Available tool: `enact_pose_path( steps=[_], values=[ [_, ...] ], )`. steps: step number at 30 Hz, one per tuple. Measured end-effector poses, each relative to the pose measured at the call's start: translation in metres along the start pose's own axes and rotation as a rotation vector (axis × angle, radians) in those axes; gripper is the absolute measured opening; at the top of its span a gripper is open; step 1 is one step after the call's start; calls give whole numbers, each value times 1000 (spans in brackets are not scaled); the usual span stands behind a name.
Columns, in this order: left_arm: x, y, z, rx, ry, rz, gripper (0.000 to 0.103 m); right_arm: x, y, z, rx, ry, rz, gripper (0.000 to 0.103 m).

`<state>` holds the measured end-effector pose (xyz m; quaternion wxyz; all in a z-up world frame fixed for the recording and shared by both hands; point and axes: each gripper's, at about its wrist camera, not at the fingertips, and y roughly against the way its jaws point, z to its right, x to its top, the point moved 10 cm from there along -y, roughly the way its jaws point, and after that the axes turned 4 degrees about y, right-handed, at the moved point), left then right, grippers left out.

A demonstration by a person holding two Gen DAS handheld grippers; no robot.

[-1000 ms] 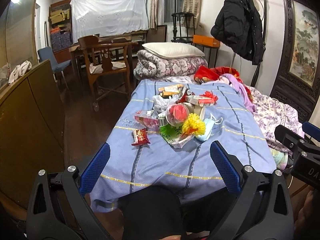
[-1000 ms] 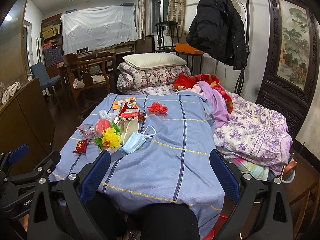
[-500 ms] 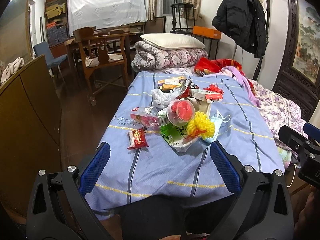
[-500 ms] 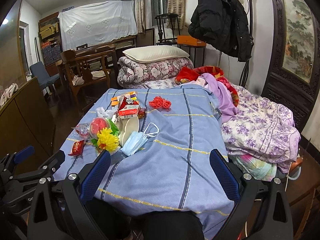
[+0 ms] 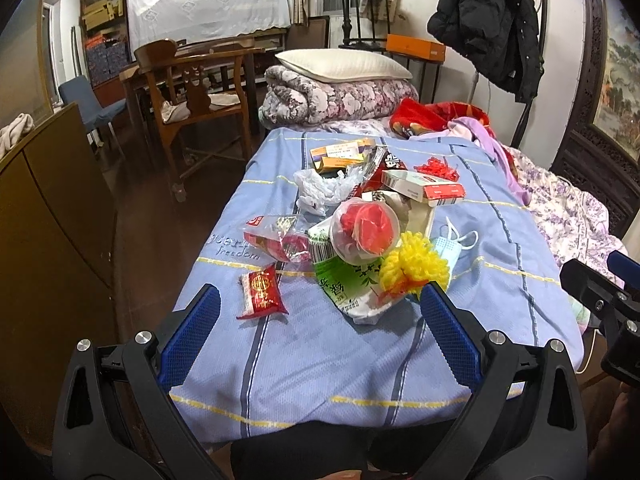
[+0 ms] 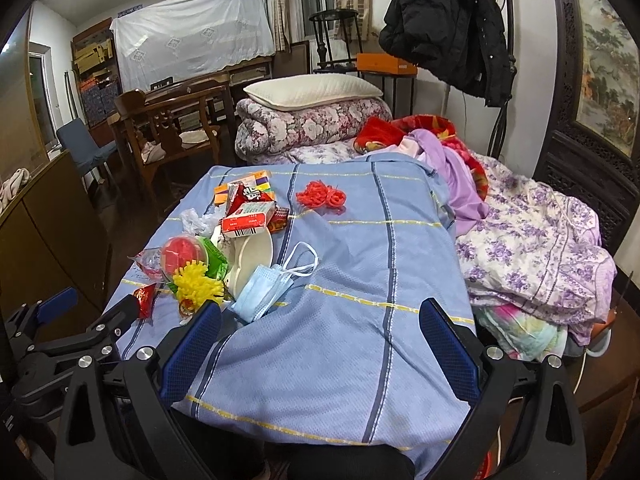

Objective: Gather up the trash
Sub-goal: 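Move both grippers toward the trash pile on the blue bedsheet, then grasp the red-and-white plastic cup with the left gripper while the right grasps the yellow pom-pom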

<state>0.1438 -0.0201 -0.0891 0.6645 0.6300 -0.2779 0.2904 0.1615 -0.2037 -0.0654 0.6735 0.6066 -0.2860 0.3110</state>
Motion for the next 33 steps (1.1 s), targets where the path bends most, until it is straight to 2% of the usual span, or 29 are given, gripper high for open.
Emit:
enact_pose_path(
  steps=[6,14,20,26,31,32,33],
  values=[
    [1,-16,-4,10,1,-19,96,-3,-20,-5,21,-2,-45,97],
    [-5,-36,-47,21,86,-53,96,-10,-38,-5,58,-40,-77,97],
    [-2,-44,-43,-93,104,-79,96,-14,-50,-4,86,-67,-90,97],
    [23,-60,-18,-127,59,-55,96,-19,-55,3,105,-100,-96,97],
    [33,-81,5,-182,21,-66,87,-21,-58,12,116,-130,-96,97],
    [32,-84,11,-193,5,-69,82,-21,-59,14,117,-133,-97,97],
    [32,-87,16,-202,-9,-71,72,-22,-60,14,119,-135,-97,97]
  ],
)
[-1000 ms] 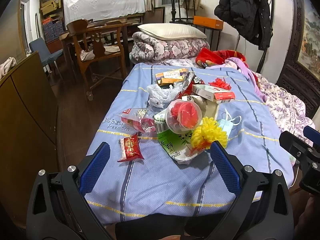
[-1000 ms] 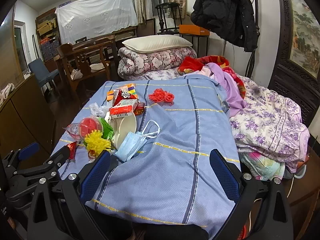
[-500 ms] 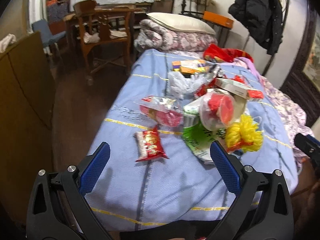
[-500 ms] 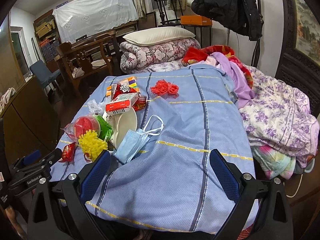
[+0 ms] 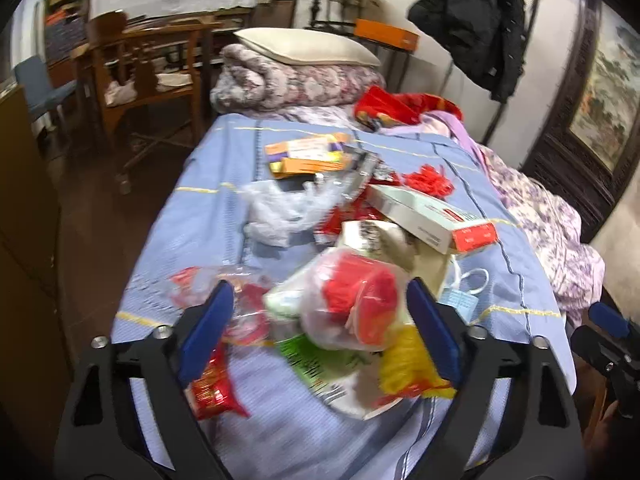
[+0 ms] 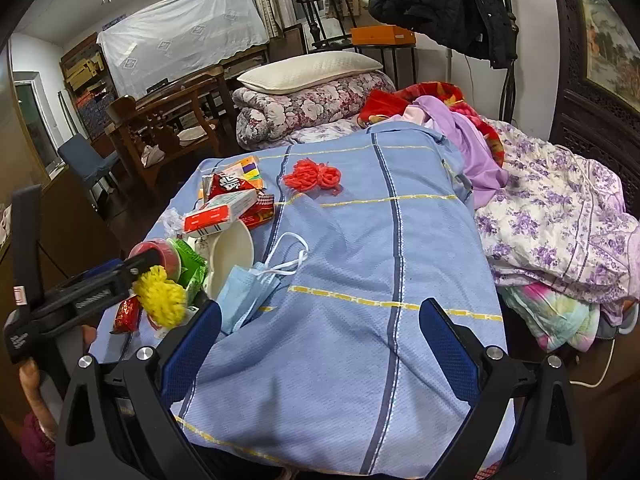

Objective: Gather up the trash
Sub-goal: 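Grasp the red-and-white plastic cup with the left gripper while the right grasps the yellow pom-pom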

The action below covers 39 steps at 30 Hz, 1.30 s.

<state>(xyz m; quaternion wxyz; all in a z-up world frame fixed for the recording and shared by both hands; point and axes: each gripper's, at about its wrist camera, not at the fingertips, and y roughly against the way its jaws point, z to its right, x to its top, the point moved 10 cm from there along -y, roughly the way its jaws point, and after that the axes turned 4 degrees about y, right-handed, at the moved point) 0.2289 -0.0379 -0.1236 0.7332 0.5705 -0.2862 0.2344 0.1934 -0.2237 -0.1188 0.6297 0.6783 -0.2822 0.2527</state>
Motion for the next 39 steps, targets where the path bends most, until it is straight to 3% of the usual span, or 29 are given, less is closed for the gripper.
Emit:
enact_pose_path(
  steps=[1,2,5,13,19,28,29,31,32,39],
  values=[
    [-2,-2,5,-7,-21,-2,69,0,-1,1,0,1,0,97],
    [-1,-2,9,0,-38,14,53,0,-1,1,0,1,0,97],
    [0,6,15,-20,-59,43,41,-1,-2,1,0,11,4,97],
    [13,43,1,-56,-24,105,38,-2,3,-24,48,49,16,97],
    [14,64,-12,-62,0,131,38,-2,4,-64,139,114,17,94],
    [-3,76,-46,-53,59,116,38,0,-34,-123,219,208,-39,77],
    [-4,76,-48,-53,63,115,38,0,-40,-126,216,216,-48,72],
    [-7,77,-52,-51,69,110,38,-2,-52,-132,219,228,-73,34],
    [-7,78,-53,-47,69,109,38,-3,-55,-135,234,222,-89,29],
    [-11,103,-40,-58,52,133,38,17,-3,-127,241,228,48,28]
  ],
)
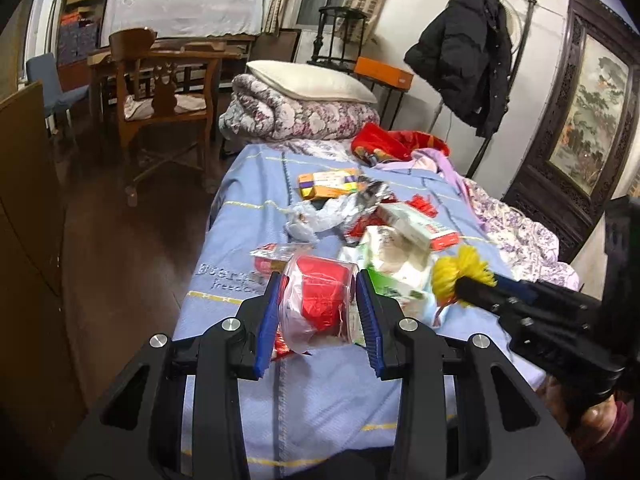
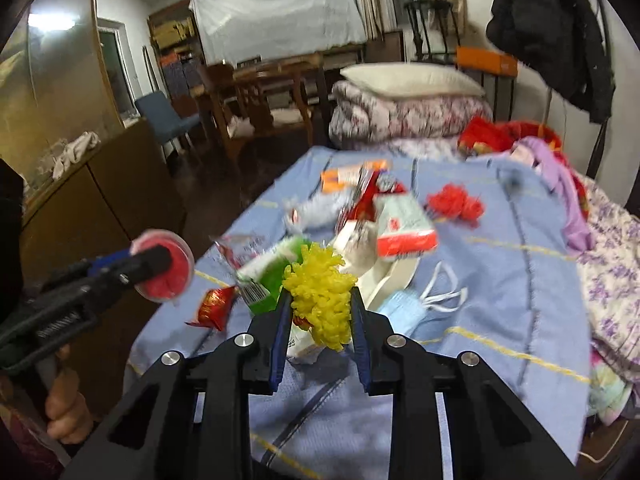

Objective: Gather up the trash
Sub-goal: 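Grasp the red-and-white plastic cup with the left gripper while the right grasps the yellow pom-pom, then carry the cup and pom-pom to the red wastebasket and release both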

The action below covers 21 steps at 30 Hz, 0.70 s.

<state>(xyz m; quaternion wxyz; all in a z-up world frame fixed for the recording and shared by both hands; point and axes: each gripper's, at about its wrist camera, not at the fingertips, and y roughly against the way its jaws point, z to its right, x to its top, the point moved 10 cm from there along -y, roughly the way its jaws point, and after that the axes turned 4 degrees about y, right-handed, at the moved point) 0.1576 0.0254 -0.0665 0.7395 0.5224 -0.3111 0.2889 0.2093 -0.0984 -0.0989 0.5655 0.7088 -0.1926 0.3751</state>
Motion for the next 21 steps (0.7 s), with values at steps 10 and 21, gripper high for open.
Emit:
enact_pose_path(
  steps=[10,21],
  values=[
    [-11,44,67,-43,-96,36,38,-3,92,27,-33,-38,97,28],
    [-36,88,143,-111,-204,76,38,-28,196,62,-99,-91,190,30]
  ],
)
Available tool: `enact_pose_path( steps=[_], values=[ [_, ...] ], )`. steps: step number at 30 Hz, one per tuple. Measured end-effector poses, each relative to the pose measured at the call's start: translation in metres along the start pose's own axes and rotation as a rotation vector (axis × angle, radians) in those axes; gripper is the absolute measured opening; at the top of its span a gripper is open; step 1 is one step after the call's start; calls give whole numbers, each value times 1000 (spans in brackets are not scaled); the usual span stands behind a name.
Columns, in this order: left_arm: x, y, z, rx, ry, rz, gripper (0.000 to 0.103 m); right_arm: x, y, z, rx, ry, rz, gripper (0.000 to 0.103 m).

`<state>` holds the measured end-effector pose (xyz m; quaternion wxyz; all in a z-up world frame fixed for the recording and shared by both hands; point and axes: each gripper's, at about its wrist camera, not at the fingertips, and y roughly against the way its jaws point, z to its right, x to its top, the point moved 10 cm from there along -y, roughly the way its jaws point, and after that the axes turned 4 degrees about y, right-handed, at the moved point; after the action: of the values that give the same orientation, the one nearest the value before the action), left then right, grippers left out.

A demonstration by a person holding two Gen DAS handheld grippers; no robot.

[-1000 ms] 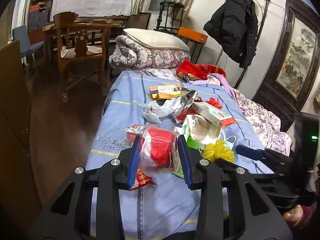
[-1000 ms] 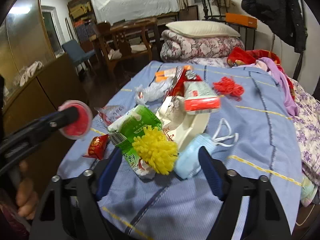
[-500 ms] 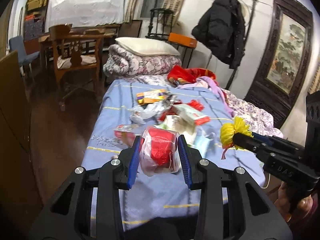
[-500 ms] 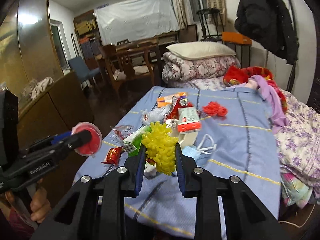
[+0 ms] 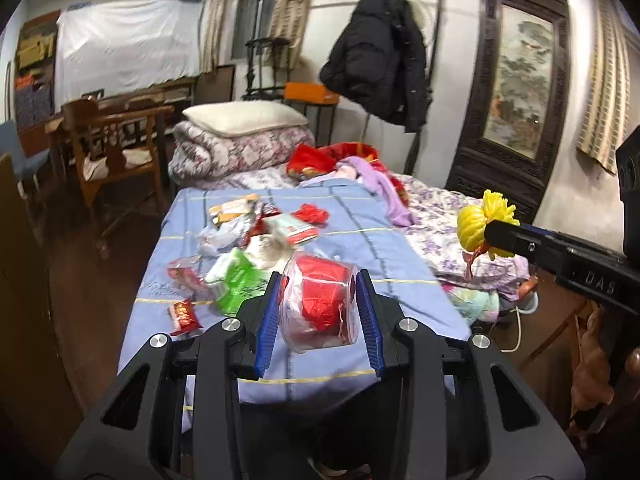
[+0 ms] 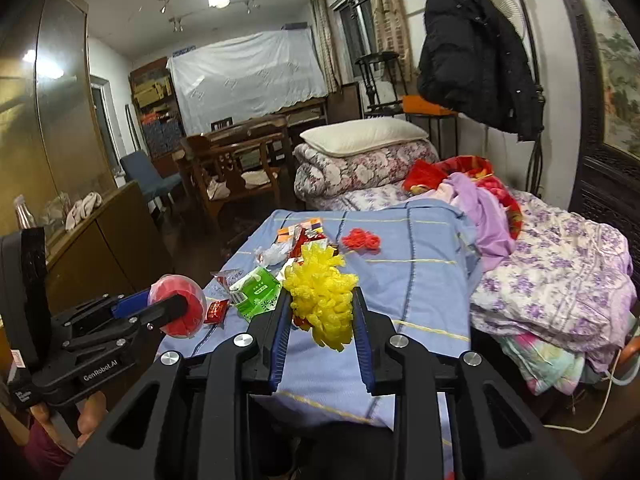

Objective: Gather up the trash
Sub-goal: 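Carry the cup and pom-pom to the red wastebasket and release both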

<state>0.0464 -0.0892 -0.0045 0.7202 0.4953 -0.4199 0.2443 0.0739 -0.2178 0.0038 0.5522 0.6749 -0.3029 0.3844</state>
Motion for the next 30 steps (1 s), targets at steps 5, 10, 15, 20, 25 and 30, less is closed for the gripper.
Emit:
enact_pose_path(
  steps=[5,10,15,20,25,30],
  values=[
    [-8,23,34,-33,-46,28,38,-8,44,15,-19,-6,33,30],
    [-15,43,74,-95,-85,37,38,-28,86,38,-30,-42,49,30],
    [-23,57,117,-162,-134,28,38,-47,123,75,-77,-88,59,31],
    [-30,53,153,-205,-181,-2,38,-69,133,119,-141,-132,16,31],
    [-43,25,183,-248,-213,-78,38,-112,118,169,-204,-206,-76,31],
    [-63,-10,207,-274,-243,-161,38,-172,87,212,-231,-309,-193,32]
  ],
)
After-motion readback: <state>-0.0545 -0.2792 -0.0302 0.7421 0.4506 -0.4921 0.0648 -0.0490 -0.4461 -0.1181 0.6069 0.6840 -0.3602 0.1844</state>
